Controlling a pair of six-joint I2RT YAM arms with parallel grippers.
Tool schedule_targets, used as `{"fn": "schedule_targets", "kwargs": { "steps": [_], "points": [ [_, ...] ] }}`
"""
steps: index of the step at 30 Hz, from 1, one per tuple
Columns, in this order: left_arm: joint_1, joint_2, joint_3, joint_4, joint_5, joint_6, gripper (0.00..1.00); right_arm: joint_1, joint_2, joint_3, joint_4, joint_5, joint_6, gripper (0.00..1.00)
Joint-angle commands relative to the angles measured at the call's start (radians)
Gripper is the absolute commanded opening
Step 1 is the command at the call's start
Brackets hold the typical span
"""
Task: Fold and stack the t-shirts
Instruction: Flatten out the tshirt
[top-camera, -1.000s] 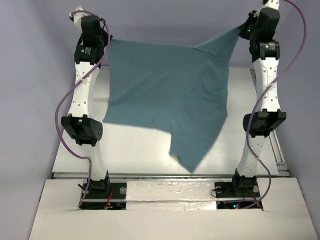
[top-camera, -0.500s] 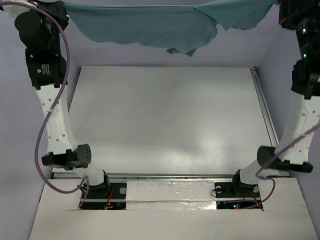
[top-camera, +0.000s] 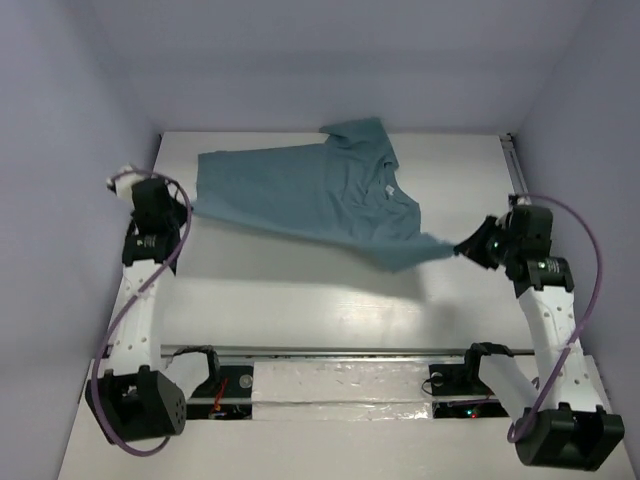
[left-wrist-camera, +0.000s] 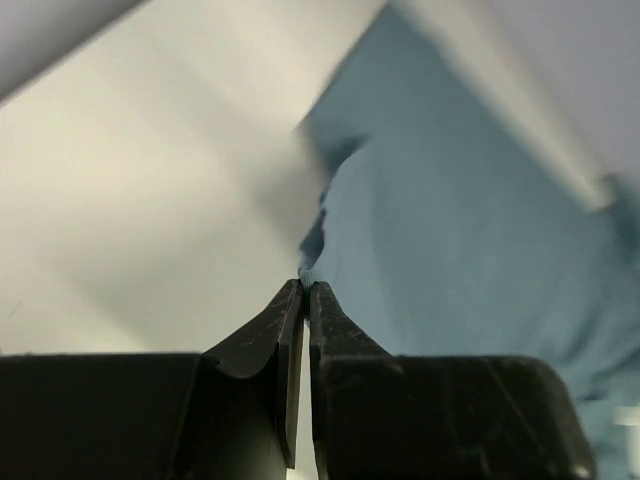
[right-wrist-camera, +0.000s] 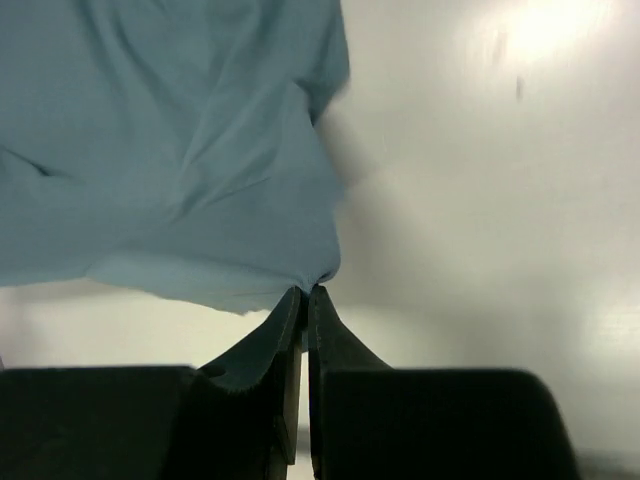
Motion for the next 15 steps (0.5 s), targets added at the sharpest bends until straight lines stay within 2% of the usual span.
{"fn": "schedule_targets", "kwargs": {
  "steps": [1,6,10,13,15],
  "points": [
    [0.002,-0.119,-0.172,-0.01,-0.146,-0.008,0.0,0.028,-0.103,-0.066,-0.103,-0.061,0.031,0.0],
    [-0.011,-0.166,-0.273,-0.132,-0.142,-0.072,0.0,0.092,-0.161,-0.107,-0.305,-0.19,0.054,0.0],
    [-0.011,-0.179,-0.307,-0.201,-0.154,-0.123,0.0,0.103,-0.195,-0.114,-0.411,-0.204,0.06,0.0],
    [-0.025,-0.187,-0.291,-0.237,-0.206,-0.137,0.0,0.103,-0.178,-0.072,-0.401,-0.192,0.06,0.0],
    [-0.025,-0.166,-0.275,-0.188,-0.223,-0.119,0.0,0.103,-0.119,-0.051,-0.355,-0.189,0.064,0.0]
  ]
}}
